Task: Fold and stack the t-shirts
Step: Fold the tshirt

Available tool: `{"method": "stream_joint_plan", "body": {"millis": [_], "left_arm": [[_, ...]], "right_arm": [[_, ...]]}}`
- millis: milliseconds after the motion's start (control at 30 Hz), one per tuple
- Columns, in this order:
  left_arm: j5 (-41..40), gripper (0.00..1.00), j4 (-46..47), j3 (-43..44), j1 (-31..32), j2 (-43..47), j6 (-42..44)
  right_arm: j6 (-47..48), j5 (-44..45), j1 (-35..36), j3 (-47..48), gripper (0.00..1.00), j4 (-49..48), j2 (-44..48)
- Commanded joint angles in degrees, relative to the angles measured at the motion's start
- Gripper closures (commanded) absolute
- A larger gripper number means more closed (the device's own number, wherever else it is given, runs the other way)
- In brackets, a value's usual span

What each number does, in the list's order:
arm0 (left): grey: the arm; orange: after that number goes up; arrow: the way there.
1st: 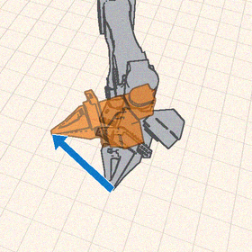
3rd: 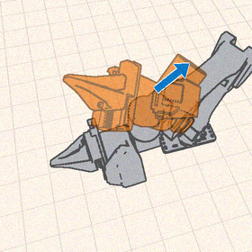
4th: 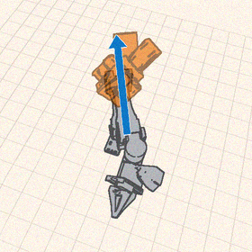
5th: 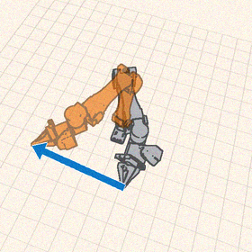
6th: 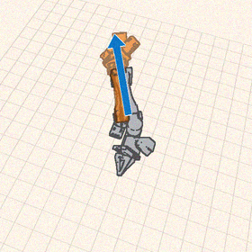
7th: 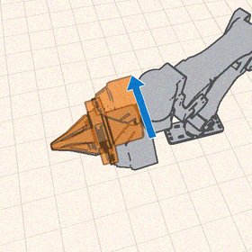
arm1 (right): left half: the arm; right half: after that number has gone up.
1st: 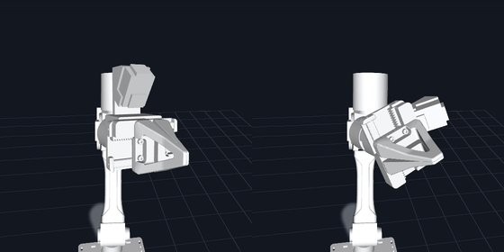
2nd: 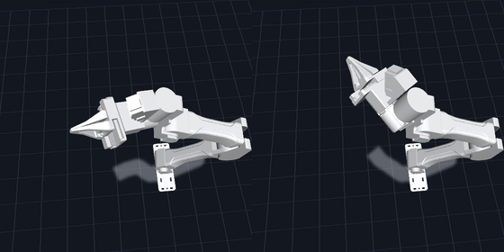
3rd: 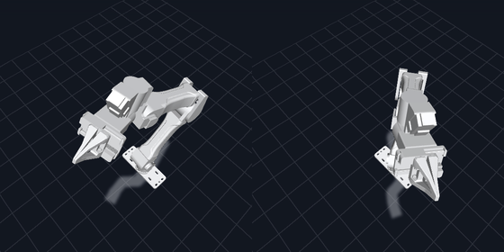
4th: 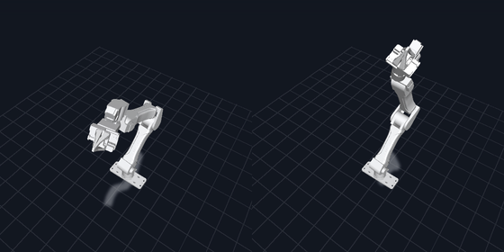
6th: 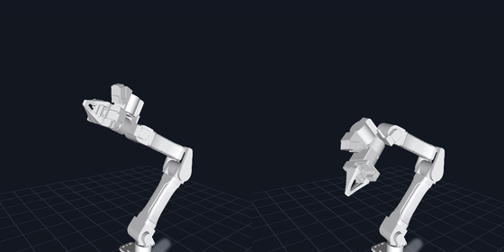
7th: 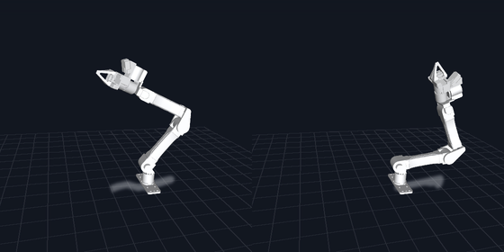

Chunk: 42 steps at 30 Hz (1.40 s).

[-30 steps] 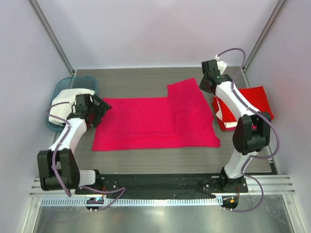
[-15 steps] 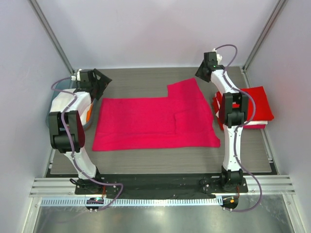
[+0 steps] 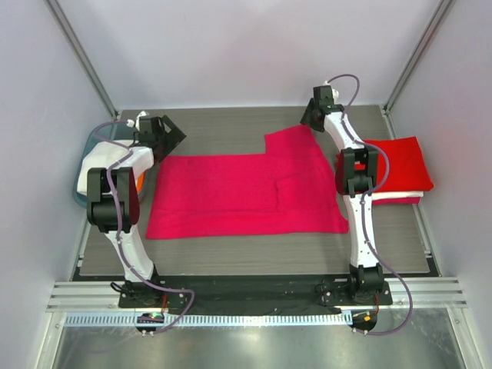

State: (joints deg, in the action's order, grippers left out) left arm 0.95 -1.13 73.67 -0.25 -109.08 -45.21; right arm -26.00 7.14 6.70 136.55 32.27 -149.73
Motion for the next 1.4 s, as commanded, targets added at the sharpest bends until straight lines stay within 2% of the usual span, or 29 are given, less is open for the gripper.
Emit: {"method": "stream_joint_plan", "body": {"millis": [0,100,233,367,433,467,500,600,667,1133,1367], "left_arm": [[-1.48,0.00,1.30,2.53,-0.28,-1.66,2.67],[-1.91,0.00,1.30,2.79,-0.36,-2.10,3.28],[-3.49,0.00,-5.44,6.04,-1.59,-4.20,5.31],[-4.64,0.01,-8.54,8.51,-2.47,-5.44,6.71],[-4.82,0.03,-8.89,8.95,-2.47,-5.71,7.33],[-5.08,0.07,-9.07,9.21,-2.47,-6.14,7.59],[-5.17,0.11,-9.42,9.91,-2.47,-6.58,7.85],[-6.92,0.23,-12.58,12.55,-2.47,-8.69,7.86],[-8.76,0.27,-14.86,13.69,-2.30,-9.83,7.86],[-22.30,0.33,-27.08,22.04,-0.28,-15.28,8.21],[-20.38,0.37,-36.40,30.12,-0.28,-21.43,8.38]], "right_arm": [[1.30,1.04,0.59,2.49,0.52,0.95,-2.22],[0.86,-0.37,0.60,2.67,0.53,0.51,-3.46],[0.42,-0.72,0.77,2.76,0.53,0.60,-4.43],[-0.02,1.03,0.77,2.49,0.77,0.51,-3.99],[-0.37,0.95,0.68,2.32,0.86,0.42,-3.64],[-0.80,0.95,0.77,2.14,0.92,0.25,-3.55],[-0.98,0.25,0.77,1.97,0.94,0.33,-3.46],[-1.07,-0.55,0.77,0.65,0.96,0.16,-2.50],[-1.07,-0.37,0.77,-0.32,0.96,-0.10,-1.62],[-1.60,-1.95,0.77,-2.69,0.99,-1.86,-0.21],[-1.42,-2.22,0.51,-4.01,0.99,-2.74,0.66]]}}
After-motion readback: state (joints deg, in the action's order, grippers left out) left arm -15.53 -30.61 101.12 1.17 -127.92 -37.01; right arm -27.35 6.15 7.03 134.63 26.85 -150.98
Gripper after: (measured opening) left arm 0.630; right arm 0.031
